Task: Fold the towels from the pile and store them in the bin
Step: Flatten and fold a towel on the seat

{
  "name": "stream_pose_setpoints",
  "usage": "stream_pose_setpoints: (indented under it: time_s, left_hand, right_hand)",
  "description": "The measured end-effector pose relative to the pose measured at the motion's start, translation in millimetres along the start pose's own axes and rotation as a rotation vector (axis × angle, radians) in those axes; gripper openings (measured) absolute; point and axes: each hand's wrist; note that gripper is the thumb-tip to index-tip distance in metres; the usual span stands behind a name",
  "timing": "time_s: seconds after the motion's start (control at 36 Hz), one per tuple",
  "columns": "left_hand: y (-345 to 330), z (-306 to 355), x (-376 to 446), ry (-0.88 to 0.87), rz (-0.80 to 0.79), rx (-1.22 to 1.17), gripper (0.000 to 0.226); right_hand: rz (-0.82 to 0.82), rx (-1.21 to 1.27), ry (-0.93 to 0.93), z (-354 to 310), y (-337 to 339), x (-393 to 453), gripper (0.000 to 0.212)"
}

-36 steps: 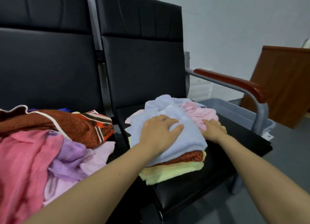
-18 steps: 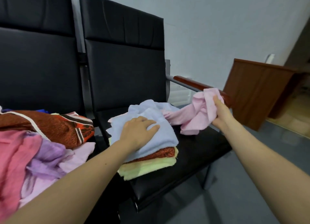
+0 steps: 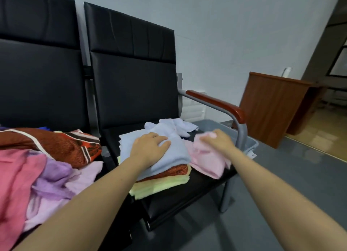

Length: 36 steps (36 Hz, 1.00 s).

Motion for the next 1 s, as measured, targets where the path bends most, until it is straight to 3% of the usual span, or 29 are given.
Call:
stream_pose_setpoints:
  time_s: [0.08,0.14,0.19,0.31,0.36,0.47,0.53,0.61,0.69,0.78,0.89,0.94,1.0]
  left_hand:
    - [-1,-2,0,0.0,0.005,-0.001,0.045]
    - [0,-2,1,-0.003,0.012,-0.003,0.045]
    - [0,-1,1,-0.014,0.024,0.002,0.044]
    - [-2,-4,0,-0.005,0.033,0.013,0.043]
    - [-5,-4,0,0.011,0.031,0.024,0.044]
    - [-6,-5,2,0.024,0.046,0.041,0.044]
    - [-5,-5,3,0.023,0.048,0.042,0.044]
    - [-5,-6,5,0.033,0.034,0.022,0.043]
    - [-4,-5,6,0.041,0.021,-0.016,0.04]
    - [3,-2,6,0.117,-0.02,-0.183,0.044]
    - [17,-1,5,0.283,-0.121,-0.692,0.049]
    - [31,2,3,0.339,-0.071,-0.946,0.047]
    - [50,5,2,0.384,-0.015,-1.094,0.044]
  right_hand:
    - [-0.234,-0.247,-0.029,15,-26,-6,0.101]
    - [-0.293,-0.367,-0.001,18,-37,-6,0.108]
    - [-0.273,-0.447,0.055,19,-41,-4,0.096]
    - [-0.256,-0.425,0.096,18,-48,-4,0.046]
    - [-0.227,-0.266,0.035,20,-47,-4,0.039]
    - [-0.025,0.402,-0.193,3,-23,14,0.042]
    - [0.012,0.516,-0.234,-16,-1,24,0.043]
    - [-0.004,0.722,-0.076,-48,29,25,0.021]
    - [0.025,0.988,0.059,-88,62,18,0.02]
    - [0.077,1.238,0.111,-123,90,22,0.021]
    - [0.14,1.159,0.181,-145,106,24,0.026]
    - [0.138,1.122,0.24,-156,111,21,0.048]
    - [0.117,1.123,0.264,-171,115,13,0.051]
Point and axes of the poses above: each hand's wrist, its own x-axis towards the middle knuckle, its own y-axis out of the back of the hand, z = x × y, and after that the axes turned 3 degrees about y, right-handed
